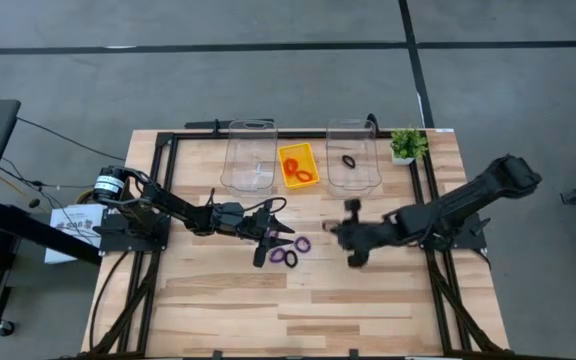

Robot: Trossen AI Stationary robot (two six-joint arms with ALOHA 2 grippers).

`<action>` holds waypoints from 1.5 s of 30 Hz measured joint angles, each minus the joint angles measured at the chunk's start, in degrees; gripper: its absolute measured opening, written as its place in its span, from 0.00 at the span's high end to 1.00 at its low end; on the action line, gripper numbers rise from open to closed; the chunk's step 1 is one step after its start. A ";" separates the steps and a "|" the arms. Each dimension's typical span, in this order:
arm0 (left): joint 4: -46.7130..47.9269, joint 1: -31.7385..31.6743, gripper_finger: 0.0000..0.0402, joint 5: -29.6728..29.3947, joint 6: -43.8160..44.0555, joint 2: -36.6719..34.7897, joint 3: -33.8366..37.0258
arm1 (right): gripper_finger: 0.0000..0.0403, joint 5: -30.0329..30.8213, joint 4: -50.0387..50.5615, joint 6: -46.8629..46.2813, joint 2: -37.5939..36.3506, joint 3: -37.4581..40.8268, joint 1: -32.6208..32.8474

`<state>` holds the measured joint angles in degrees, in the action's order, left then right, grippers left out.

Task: Sort spring keychains
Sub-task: Put the right black spring keychain into the right transparent bin, then put the black spring keychain into the right transparent bin

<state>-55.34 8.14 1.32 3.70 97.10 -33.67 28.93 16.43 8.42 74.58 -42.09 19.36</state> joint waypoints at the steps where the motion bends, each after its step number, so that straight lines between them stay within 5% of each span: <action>1: 0.01 0.00 0.67 0.00 -0.01 0.01 0.00 | 0.94 3.51 -0.18 0.14 -1.99 -0.01 -0.67; 5: 0.01 0.02 0.67 0.00 -0.02 0.00 0.00 | 0.91 14.49 -0.51 0.16 -9.31 -0.11 -6.11; 8: 0.00 0.00 0.67 0.00 -0.02 0.01 0.00 | 0.91 14.22 -0.52 -1.07 -13.18 -0.16 -13.12; 17: 0.00 0.02 0.67 0.00 -0.02 0.02 0.00 | 0.91 -2.40 0.29 -5.44 -12.40 -0.20 -37.40; 23: 0.01 0.02 0.67 0.00 -0.02 0.02 0.00 | 0.85 -12.56 0.94 -7.54 -5.77 -0.20 -45.56; 32: 0.01 0.00 0.67 0.00 -0.02 0.02 0.00 | 0.76 -12.51 1.21 -8.09 1.80 -0.24 -46.33; 45: 0.44 0.07 0.67 0.00 0.00 0.02 0.00 | 0.73 -12.40 -9.48 -4.70 1.50 -0.28 -30.77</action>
<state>-54.90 8.21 1.32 3.70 97.12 -33.67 16.54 6.96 3.72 76.07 -42.37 -11.41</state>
